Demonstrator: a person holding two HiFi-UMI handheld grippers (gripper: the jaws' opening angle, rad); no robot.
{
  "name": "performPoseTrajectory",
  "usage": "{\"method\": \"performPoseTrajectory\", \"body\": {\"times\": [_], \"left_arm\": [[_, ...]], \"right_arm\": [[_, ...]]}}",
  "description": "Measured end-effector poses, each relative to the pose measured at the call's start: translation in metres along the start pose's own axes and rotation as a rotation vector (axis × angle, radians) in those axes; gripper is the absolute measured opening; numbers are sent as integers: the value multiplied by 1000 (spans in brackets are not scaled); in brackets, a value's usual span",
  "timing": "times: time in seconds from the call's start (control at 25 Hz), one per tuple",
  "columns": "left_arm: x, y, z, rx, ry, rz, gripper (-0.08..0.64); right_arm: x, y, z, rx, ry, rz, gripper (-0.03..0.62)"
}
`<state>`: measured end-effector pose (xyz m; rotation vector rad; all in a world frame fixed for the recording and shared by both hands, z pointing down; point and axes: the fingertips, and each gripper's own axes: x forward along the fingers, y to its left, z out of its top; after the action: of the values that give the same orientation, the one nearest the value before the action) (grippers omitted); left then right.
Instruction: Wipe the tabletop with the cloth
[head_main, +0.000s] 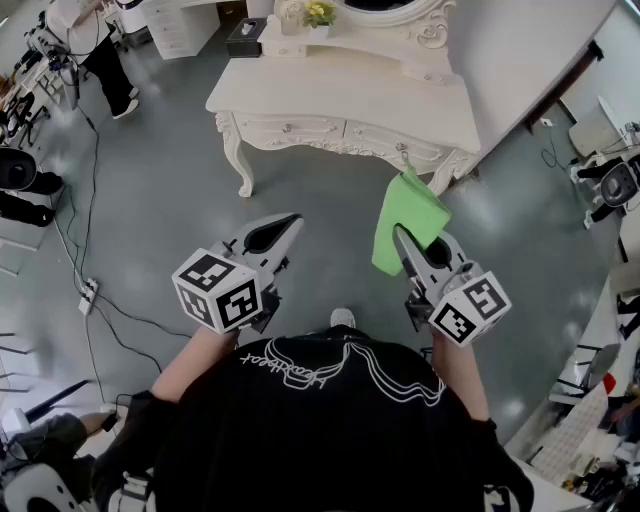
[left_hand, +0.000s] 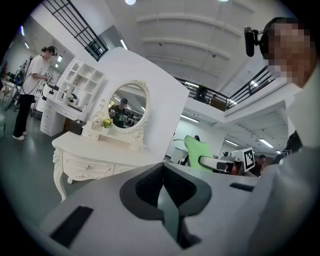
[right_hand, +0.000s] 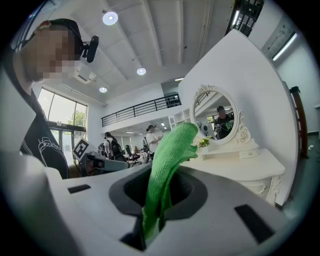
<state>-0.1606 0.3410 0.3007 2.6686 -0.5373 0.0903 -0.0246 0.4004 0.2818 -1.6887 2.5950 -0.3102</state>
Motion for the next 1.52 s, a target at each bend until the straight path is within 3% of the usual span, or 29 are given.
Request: {"method": "performPoseTrajectory", "body": {"times": [0.36,0.52,0.8,1.04,1.52], "left_arm": [[-6,-3,3,7,-2,3,3],[-7,-1,7,11,-11,23,3],[3,23,19,24,-6,76,3],[41,72,28,10,14,122,3],[173,189,70,-44,42,164,3]], "right_arm": [[-4,0,-1,-17,27,-25,55],[6,5,-8,-68,81,5,57],[40,-14,-7,-31,80,66,58],[90,-58,-9,-1,83,99,58],[218,-194,-7,71,166,137,58]]}}
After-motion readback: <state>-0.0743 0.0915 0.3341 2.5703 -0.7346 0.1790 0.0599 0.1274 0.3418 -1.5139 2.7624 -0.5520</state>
